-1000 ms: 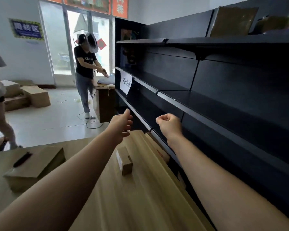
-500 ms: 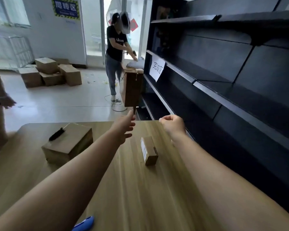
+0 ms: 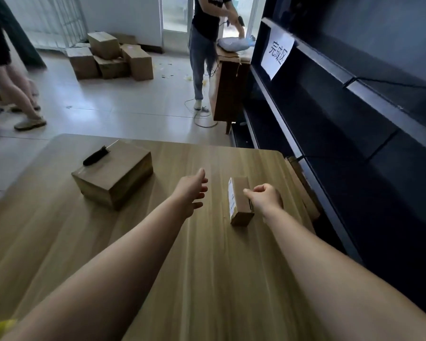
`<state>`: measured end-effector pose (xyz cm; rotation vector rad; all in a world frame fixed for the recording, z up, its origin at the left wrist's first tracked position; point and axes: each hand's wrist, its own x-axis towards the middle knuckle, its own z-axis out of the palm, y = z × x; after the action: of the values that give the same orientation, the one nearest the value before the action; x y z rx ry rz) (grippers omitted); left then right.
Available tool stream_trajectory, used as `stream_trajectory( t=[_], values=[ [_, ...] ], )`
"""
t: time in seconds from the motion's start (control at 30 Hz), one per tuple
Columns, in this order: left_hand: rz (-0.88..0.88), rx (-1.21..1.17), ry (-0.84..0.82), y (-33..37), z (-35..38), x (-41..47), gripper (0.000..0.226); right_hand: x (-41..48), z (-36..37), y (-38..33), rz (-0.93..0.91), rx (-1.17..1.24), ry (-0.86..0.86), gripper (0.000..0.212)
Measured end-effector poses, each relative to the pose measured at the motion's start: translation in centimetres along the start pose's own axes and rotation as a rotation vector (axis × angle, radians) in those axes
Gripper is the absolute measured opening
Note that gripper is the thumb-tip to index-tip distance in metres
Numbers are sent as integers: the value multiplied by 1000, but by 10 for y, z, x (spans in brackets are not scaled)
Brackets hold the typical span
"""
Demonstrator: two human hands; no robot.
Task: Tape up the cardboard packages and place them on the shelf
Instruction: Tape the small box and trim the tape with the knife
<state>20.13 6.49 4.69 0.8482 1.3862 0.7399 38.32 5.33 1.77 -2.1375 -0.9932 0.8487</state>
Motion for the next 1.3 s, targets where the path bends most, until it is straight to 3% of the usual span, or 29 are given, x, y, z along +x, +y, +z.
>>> stream_trajectory(
  t=[0.4,0.67,0.8,0.93,1.07,1.3],
  values=[
    [-136,21,-5,-38,-8,46,34,31,51,42,176,-119,44,80],
    [-119,80,6,-52,-18,66,36,47,77,50,158,-148,77,59],
    [69,199,157,-54,-29,76,28,36,92,40,-53,-215,-148,61],
    [238,510,286,-63,-54,84,40,16,116,29,-203,-149,-457,65],
    [185,948,320,-71,-79,78,36,-4,138,14,-299,-168,-643,63],
    [77,973,273,-99,-115,66,18,-22,168,5,-342,-113,-736,55]
  ],
)
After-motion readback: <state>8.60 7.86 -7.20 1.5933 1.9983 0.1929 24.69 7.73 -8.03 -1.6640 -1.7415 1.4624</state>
